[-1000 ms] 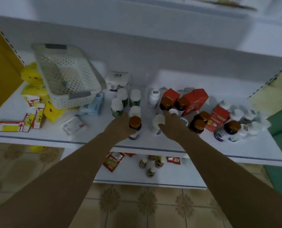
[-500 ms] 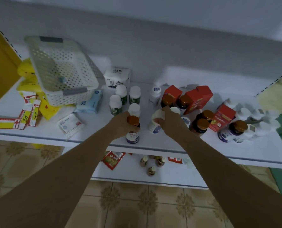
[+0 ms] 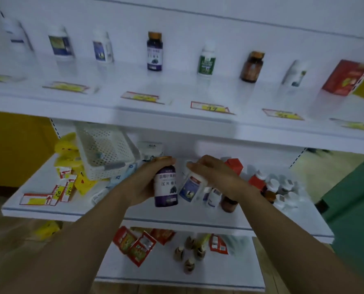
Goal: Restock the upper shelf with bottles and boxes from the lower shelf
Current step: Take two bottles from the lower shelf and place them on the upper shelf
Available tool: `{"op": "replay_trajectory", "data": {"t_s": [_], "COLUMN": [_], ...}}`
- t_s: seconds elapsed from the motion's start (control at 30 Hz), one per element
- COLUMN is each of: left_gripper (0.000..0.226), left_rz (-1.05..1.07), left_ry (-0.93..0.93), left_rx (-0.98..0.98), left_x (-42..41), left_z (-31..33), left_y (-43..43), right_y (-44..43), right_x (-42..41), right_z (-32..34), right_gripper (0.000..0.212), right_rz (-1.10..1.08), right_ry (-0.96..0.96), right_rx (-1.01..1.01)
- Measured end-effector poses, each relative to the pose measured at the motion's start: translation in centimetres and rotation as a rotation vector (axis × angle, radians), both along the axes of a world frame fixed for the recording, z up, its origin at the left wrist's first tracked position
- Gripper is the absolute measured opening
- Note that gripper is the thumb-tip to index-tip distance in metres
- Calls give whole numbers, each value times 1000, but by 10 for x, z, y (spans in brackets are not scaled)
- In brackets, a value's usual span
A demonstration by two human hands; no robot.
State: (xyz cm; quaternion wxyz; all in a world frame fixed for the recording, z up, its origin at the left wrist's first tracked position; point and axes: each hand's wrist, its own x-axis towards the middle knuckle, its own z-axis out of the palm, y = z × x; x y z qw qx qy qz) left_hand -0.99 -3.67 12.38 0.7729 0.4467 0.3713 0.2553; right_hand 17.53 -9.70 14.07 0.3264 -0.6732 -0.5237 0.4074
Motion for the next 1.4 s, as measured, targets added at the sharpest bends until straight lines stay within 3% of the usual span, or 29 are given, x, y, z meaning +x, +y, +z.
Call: {"op": "replay_trajectory", "data": {"t_s": [0.1,0.23,0.4,0.5,0.67,1.4], "left_gripper": [14,14,19,19,22,23], "left_rz": [-87,-175,-123,-78,-92,16], "left_ry": [-71,-75,-158,-180,-198,-156], "left_rx": [41,94,166,232,325,367], "left_x": [-7,-18,-19,-18,-16,1], "left_z": [33,69,115,147,181,211], "left_y": [-21,-46,-70,-72,-74,-58], "right_y": [-22,-54,-73,-74,-75,-41], "right_x": [-13,-29,-39,-41,-40,-36], "right_z": [25,59,105,137,176,204], "right_gripper": [37,39,30,49,33,22], "right_rz": [62,111,47,12,-6,50], "right_ry": [134,143,400,442,589,574], "right_rx": [2,71,165,268,419,384]}}
